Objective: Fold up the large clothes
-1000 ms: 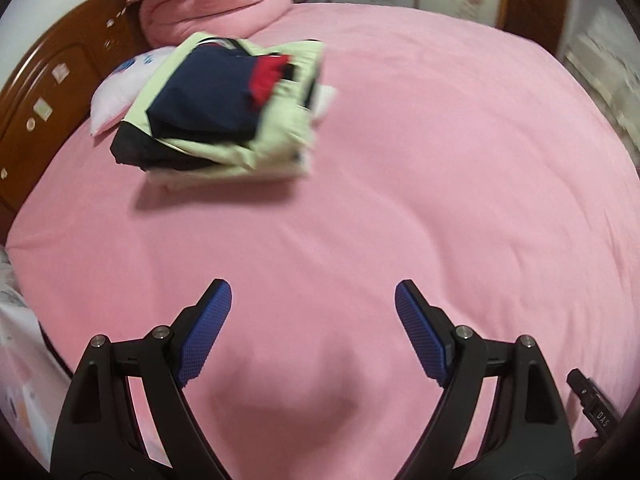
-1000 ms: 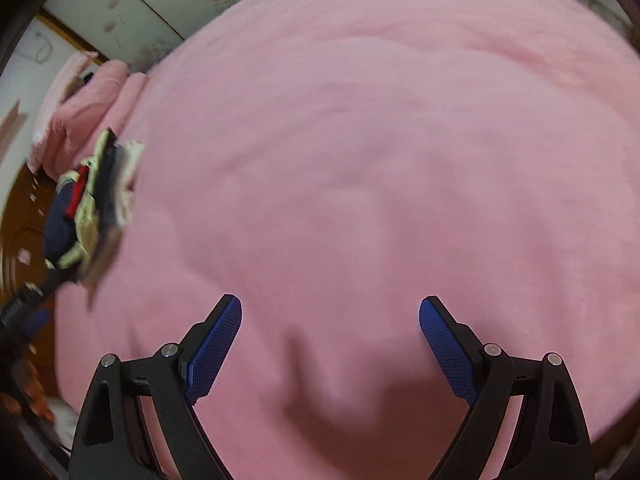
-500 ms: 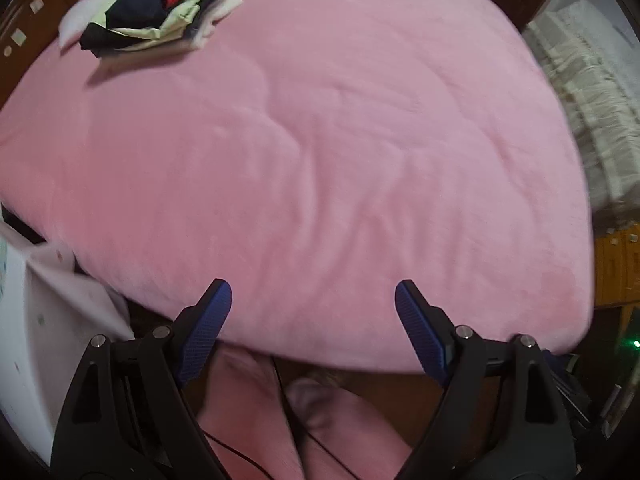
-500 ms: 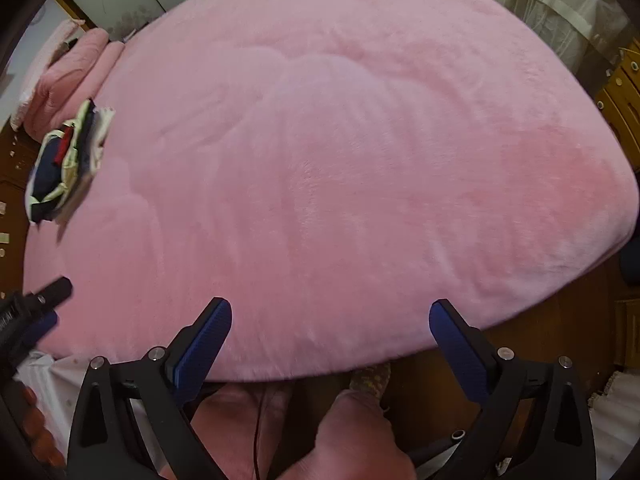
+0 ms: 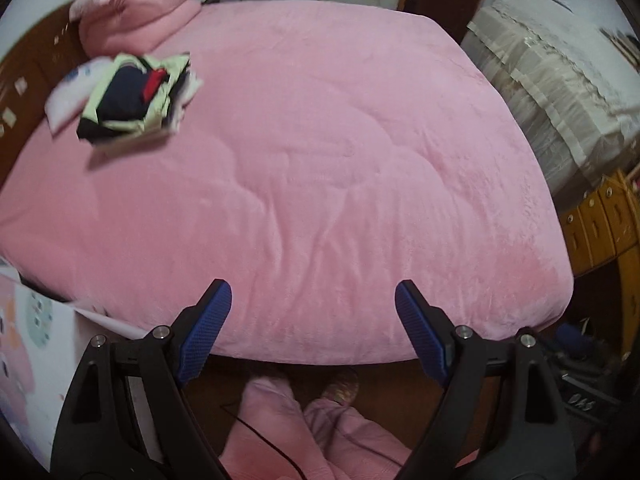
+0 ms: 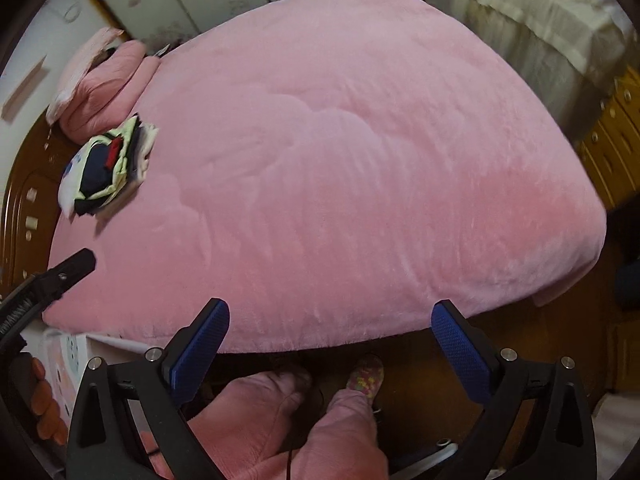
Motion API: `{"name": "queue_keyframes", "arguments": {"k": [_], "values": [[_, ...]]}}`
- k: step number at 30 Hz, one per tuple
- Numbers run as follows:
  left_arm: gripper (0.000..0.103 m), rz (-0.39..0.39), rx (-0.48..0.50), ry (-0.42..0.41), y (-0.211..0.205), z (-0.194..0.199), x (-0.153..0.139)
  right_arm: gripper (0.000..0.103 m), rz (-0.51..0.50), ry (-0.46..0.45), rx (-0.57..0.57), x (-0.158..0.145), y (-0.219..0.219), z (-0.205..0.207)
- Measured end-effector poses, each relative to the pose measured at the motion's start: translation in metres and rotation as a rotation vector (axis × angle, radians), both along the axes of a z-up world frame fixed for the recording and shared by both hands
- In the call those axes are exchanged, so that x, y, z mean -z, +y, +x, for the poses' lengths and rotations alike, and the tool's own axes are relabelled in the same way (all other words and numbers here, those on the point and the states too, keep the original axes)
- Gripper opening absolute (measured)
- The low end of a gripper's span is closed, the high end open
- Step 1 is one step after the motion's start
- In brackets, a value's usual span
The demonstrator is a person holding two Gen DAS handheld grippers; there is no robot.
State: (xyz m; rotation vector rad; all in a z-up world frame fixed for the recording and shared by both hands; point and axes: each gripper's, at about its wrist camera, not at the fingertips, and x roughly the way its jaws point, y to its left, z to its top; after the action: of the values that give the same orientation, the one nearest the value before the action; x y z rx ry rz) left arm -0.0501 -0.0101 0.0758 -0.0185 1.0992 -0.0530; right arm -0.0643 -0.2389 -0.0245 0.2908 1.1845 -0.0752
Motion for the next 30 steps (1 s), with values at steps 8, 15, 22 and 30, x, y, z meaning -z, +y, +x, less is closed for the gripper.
{"name": "queue_keyframes", "arguments": {"k": [8, 15, 22, 30], "values": [[0.082, 0.038, 0.045, -0.067, -0.019, -0.022, -0.051, 0.103, 0.013, -0.041, -0.097, -0.065, 0.027, -0.007], [0.082, 0.047, -0.034, -0.096, -0.008, -0.049, -0.096, 0.103, 0.024, -0.07, -0.096, -0.118, 0.057, -0.027], [0.082, 0.006, -0.091, -0.079, 0.008, -0.061, -0.092, 0.103, -0.089, -0.166, -0.068, -0.152, 0.077, -0.054], [0.082, 0.033, -0.096, -0.108, 0.005, -0.067, -0.086, 0.103, -0.107, -0.179, -0.083, -0.167, 0.081, -0.067]]}}
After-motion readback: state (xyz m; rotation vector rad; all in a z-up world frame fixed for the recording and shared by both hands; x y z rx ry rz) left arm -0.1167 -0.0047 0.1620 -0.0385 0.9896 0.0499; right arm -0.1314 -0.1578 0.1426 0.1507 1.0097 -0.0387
